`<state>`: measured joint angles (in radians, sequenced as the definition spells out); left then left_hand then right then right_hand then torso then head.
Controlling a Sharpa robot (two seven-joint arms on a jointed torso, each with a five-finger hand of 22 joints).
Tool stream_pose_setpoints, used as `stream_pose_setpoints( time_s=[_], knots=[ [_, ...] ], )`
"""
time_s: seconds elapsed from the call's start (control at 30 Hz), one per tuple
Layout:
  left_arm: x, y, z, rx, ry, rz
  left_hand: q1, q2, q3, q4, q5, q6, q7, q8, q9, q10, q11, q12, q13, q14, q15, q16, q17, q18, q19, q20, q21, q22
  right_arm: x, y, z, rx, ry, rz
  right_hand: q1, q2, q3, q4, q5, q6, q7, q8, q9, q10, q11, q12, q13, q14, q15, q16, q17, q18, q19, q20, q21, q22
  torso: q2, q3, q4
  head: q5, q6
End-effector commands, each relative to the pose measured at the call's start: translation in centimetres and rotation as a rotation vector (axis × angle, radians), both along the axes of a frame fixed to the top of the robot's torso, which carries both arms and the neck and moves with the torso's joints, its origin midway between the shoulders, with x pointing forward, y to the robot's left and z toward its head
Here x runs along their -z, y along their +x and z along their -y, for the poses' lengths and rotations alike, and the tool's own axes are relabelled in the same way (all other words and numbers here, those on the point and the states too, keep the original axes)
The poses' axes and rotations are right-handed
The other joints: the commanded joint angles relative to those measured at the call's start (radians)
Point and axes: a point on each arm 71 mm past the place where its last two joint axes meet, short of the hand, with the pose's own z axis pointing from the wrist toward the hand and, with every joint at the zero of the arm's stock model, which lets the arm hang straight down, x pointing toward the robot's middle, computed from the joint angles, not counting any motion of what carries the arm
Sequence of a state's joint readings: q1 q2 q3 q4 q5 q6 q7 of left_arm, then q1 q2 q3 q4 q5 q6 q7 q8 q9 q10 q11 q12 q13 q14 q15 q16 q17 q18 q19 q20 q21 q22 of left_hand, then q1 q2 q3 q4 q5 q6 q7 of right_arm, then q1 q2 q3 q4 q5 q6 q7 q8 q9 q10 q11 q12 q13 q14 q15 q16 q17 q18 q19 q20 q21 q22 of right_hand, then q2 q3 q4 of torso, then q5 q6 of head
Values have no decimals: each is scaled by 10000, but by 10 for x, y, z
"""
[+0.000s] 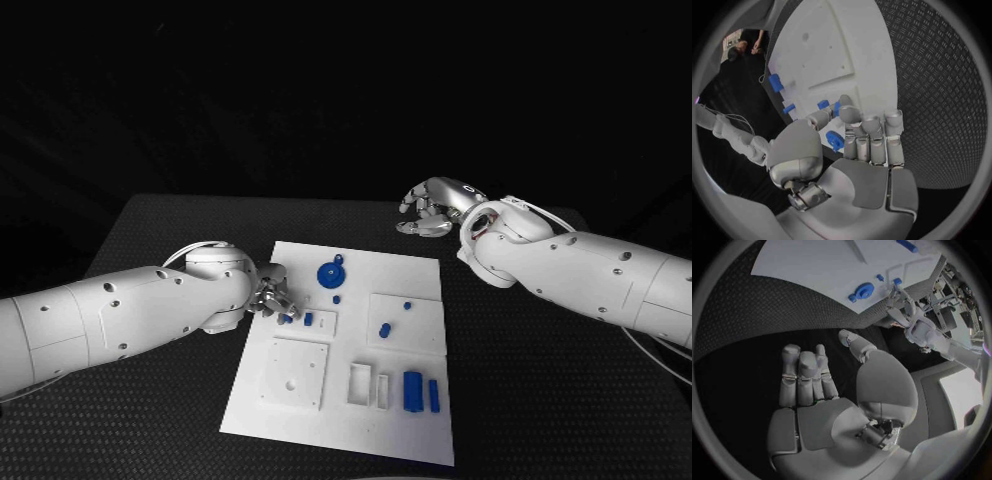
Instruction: Assemble the parts on the task board
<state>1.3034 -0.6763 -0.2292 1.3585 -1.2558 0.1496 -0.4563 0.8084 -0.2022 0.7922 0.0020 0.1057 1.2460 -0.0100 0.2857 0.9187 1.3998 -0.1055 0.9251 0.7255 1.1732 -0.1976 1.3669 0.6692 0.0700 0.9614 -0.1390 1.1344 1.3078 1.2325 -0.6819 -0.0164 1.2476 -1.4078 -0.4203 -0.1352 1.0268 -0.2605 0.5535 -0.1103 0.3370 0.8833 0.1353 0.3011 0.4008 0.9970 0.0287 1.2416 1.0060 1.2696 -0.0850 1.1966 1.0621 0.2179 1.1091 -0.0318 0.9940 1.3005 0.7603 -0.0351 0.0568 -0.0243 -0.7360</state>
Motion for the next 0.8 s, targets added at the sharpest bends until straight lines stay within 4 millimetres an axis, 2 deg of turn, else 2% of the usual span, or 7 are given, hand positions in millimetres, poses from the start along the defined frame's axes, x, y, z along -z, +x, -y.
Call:
stream_pose_setpoints(
  time_s=[0.03,0.17,0.23,0.33,0.8],
  knots=[
    [9,-2,-6,-190,376,-52,446,286,-22,-370,126,-215,131,-99,20,-80,18,-51,21,-76,-41,-52,9,88,-39,-1304,-31,140,1,0,-1,-83,-83,-44,-94,20,-36,-5,46,12,76,-50,-13,-42,11,52,-10,9,49,-68,-2,439,25,-8,-53,13,1,-5,0,-5,2],
    [9,-2,-6,-147,349,-68,615,454,-58,-576,145,-224,135,-105,24,-96,23,-48,24,-85,-34,-58,10,77,-59,-1294,-35,140,1,0,-1,-84,-86,-48,-97,22,-36,-3,46,12,77,-50,-13,-42,12,53,-10,10,50,-68,-2,439,25,-7,-53,13,1,-8,2,-3,0],
    [9,-2,-6,-101,351,-110,984,710,14,-891,156,-236,143,-106,35,-110,31,-44,26,-103,-30,-66,10,78,-78,-1296,-35,145,1,0,-1,-86,-88,-52,-100,24,-36,0,46,12,77,-50,-13,-41,13,53,-11,10,50,-68,-3,439,26,-7,-53,13,-3,-11,5,-11,-9],
    [9,-2,-6,-61,335,-138,1192,834,23,-1046,145,-236,150,-103,45,-112,46,-41,25,-113,-11,-73,9,61,-93,-1283,-40,142,1,0,-1,-88,-91,-55,-105,27,-37,4,47,12,78,-50,-13,-41,13,53,-12,11,51,-68,-3,439,26,-6,-53,13,-4,-16,14,-15,-19],
    [10,-4,-6,83,394,-314,1545,884,31,-1156,-19,-253,164,-114,54,-115,60,-44,15,-114,20,-76,8,38,-103,-1271,-48,137,1,0,-2,-90,-93,-61,-117,30,-40,14,52,14,80,-49,-13,-38,15,57,-15,13,53,-68,-3,439,30,-5,-54,13,0,-11,12,-21,-56]
  ],
)
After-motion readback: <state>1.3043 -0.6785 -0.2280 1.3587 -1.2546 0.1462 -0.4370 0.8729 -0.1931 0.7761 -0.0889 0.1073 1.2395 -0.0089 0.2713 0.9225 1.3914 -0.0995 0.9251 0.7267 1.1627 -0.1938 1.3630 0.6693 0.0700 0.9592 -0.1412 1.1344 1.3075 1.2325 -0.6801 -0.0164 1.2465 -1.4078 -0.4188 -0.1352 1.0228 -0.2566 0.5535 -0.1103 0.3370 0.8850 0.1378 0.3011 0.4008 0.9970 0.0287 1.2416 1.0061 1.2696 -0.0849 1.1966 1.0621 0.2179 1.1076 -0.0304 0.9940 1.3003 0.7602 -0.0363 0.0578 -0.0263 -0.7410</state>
